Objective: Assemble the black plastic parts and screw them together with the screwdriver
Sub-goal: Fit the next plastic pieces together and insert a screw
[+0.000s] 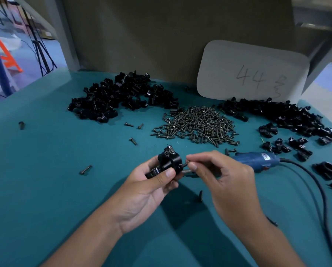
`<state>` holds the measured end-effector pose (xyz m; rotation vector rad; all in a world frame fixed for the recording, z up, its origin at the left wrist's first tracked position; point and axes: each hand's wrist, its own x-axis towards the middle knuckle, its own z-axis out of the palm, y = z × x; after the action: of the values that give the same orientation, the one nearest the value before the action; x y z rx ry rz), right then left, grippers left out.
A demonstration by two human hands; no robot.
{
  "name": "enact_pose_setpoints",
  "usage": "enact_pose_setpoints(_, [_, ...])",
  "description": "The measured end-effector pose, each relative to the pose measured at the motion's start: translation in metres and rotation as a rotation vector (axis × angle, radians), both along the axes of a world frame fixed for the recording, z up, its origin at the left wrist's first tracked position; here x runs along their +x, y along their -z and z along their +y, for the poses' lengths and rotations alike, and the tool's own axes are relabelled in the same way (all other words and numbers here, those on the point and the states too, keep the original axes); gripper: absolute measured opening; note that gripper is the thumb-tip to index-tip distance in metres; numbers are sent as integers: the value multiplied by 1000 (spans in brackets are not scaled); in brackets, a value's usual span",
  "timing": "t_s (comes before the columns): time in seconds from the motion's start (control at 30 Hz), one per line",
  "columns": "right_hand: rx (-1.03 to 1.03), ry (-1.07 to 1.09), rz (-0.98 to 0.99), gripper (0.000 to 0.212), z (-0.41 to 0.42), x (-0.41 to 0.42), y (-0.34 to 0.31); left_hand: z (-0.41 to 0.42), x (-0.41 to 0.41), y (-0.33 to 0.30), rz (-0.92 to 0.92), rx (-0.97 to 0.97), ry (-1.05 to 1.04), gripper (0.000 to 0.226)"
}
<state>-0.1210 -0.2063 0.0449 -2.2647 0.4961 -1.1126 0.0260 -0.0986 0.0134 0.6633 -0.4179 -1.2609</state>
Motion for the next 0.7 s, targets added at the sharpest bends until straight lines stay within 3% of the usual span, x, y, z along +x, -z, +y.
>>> enact_pose_setpoints(0.1, [-124,9,36,10,1,-1,3,0,-2,1,-27,-5,6,44])
enact_pose_setpoints(0.23, [-135,25,87,5,0,0,2,-1,-2,6,-88,29,-23,37])
enact_pose_setpoints(0.4, [-154,50,233,39,-2,3,7,-1,-4,7,-178,35,-9,44])
enact_pose_setpoints(0.47, [-175,51,332,42,-3,2,7,-2,-4,6,-199,36,-7,45])
enact_pose_setpoints(0.57, [-106,1,426,31,-9,-7,1,-2,-3,5,-196,39,-25,47])
enact_pose_setpoints(0.7, [-169,-95,443,18,-12,-13,-2,-1,-4,5,-196,39,-33,51])
